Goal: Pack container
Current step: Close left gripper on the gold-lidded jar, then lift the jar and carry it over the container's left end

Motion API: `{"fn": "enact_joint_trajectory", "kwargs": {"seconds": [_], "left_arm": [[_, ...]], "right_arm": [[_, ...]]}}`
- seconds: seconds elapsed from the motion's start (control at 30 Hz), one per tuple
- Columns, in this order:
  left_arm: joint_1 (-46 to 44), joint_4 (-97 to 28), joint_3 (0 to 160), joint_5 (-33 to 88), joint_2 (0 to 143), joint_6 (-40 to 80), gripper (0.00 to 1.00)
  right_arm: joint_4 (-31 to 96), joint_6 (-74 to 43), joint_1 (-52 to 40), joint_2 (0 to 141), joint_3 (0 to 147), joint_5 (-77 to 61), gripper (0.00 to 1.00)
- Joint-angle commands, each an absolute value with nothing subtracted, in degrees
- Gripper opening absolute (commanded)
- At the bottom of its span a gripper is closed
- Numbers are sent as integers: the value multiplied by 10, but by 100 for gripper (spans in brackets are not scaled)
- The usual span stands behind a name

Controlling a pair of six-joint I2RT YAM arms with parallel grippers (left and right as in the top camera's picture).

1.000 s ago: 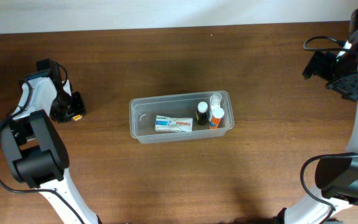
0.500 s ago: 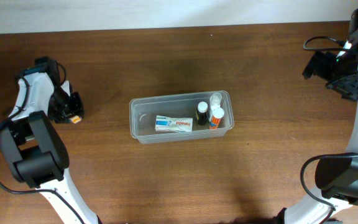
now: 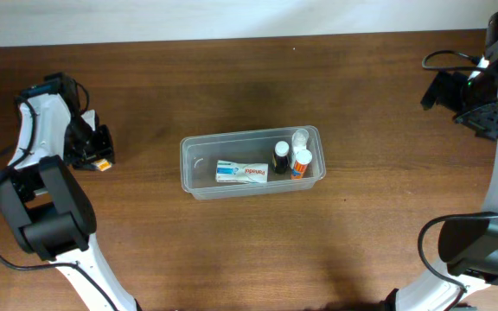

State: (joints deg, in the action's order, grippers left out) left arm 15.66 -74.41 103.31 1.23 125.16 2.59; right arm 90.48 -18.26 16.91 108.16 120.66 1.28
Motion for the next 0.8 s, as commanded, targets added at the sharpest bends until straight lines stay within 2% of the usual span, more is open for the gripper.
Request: {"fn": "enact_joint_trajectory", "kwargs": {"seconds": [0.0,0.27,0.5,0.77], "left_arm": [[146,-785,1086,22,1250,17,47],[82,-882,1188,22,1250,15,47],[-18,-887,1213,22,1250,4,46],[-115,-881,1213,21,1246,4,41]], "right_arm": [[905,-190,169,1072,1214,18,98],[905,-190,169,1072,1214,18,98],[905,-190,169,1072,1214,18,98],[905,-190,169,1072,1214,18,98]]}}
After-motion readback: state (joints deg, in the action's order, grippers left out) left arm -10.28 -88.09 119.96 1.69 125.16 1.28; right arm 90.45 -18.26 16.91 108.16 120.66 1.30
